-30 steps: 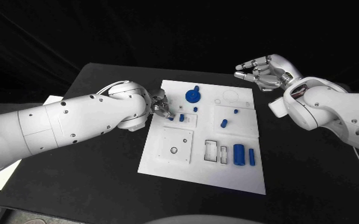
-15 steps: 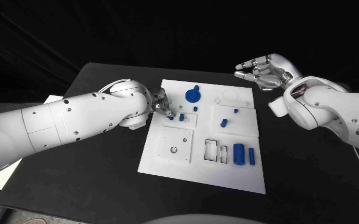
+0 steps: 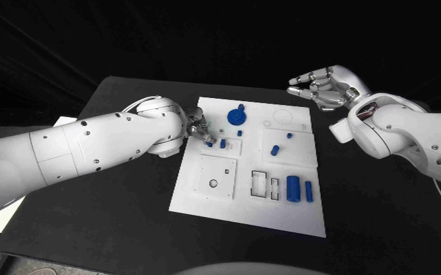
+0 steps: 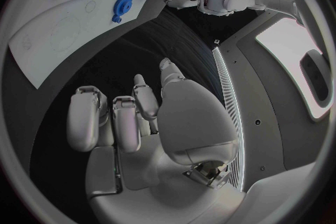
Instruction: Assemble the parts on the task board
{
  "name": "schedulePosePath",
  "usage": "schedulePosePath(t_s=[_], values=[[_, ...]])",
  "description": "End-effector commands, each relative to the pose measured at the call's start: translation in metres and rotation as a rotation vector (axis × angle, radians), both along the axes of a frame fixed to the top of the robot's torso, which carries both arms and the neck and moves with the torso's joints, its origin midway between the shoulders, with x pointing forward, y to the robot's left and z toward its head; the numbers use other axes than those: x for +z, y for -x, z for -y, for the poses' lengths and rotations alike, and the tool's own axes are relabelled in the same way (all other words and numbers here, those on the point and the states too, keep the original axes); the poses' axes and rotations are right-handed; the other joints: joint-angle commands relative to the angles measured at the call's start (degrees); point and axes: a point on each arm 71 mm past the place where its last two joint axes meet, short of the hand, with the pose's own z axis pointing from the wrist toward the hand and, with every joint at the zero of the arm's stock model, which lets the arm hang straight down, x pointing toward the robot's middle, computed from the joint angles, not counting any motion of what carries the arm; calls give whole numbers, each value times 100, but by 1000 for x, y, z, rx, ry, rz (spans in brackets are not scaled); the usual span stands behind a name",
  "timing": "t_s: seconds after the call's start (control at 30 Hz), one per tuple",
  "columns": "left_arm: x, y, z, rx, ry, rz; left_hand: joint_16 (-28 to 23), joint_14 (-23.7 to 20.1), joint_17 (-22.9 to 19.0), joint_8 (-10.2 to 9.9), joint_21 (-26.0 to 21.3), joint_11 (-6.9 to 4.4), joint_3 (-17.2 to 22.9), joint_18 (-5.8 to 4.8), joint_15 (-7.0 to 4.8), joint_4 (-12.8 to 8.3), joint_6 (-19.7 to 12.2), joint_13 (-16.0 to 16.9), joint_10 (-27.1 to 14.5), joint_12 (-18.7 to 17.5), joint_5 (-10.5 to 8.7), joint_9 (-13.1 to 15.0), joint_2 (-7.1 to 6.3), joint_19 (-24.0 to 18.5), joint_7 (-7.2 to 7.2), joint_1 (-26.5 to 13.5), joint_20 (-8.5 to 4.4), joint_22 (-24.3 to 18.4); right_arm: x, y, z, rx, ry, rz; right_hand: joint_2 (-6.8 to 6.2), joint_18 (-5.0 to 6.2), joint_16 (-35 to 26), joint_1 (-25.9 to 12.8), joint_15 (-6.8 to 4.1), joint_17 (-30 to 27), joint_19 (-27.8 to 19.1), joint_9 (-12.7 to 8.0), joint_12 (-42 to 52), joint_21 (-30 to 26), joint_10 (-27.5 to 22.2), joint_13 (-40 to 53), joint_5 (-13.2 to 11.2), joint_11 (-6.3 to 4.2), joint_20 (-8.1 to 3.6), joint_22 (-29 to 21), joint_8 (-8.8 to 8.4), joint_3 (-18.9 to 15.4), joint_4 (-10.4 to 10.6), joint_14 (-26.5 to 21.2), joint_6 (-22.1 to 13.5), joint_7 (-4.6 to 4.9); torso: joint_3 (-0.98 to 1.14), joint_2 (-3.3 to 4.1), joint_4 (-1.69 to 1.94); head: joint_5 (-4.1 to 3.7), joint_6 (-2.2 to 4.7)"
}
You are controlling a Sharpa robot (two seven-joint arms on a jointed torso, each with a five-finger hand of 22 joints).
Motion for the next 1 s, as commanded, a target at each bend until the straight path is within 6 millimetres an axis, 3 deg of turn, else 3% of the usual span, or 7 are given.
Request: schedulePosePath(t_s=[0.03, 0.67, 1.0], values=[[-7, 3, 1, -8, -25, -37, 17, 592, 1509, -35, 46, -7, -61, -88, -47, 23, 59, 288, 52, 36, -16, -15, 6, 380, -3, -78, -35, 975, 0, 1, -2, 15, -1, 5, 29, 63, -28, -38, -8, 792, -30, 7, -6, -34, -13, -3, 2, -9, 6, 1, 23, -34, 8, 414, -9, -2, -2, 1, 3, -1, 0], [-7, 2, 0, 0, -26, -35, 17, 592, 1509, -77, 97, -24, -489, -107, -65, 310, 205, 391, 116, 98, -10, -108, -88, 412, -22, -461, -52, 1051, 0, 0, -2, 16, -2, 6, 33, 64, -28, -47, -8, 793, -32, 7, -8, -39, -14, -5, 12, -9, 6, -6, 23, -42, 16, 415, -11, -2, 0, 1, 1, -2, -27], [-7, 2, 1, 2, -23, -29, 17, 592, 1509, -77, 101, -27, -524, -108, -67, 334, 218, 402, 123, 105, -8, -114, -92, 415, -27, -476, -53, 1056, 0, 0, -1, 16, -2, 6, 35, 63, -29, -56, -8, 792, -30, 7, -11, -38, -16, -8, 20, -9, 6, -3, 23, -47, 22, 415, -11, -1, 0, 1, 3, 3, -24]])
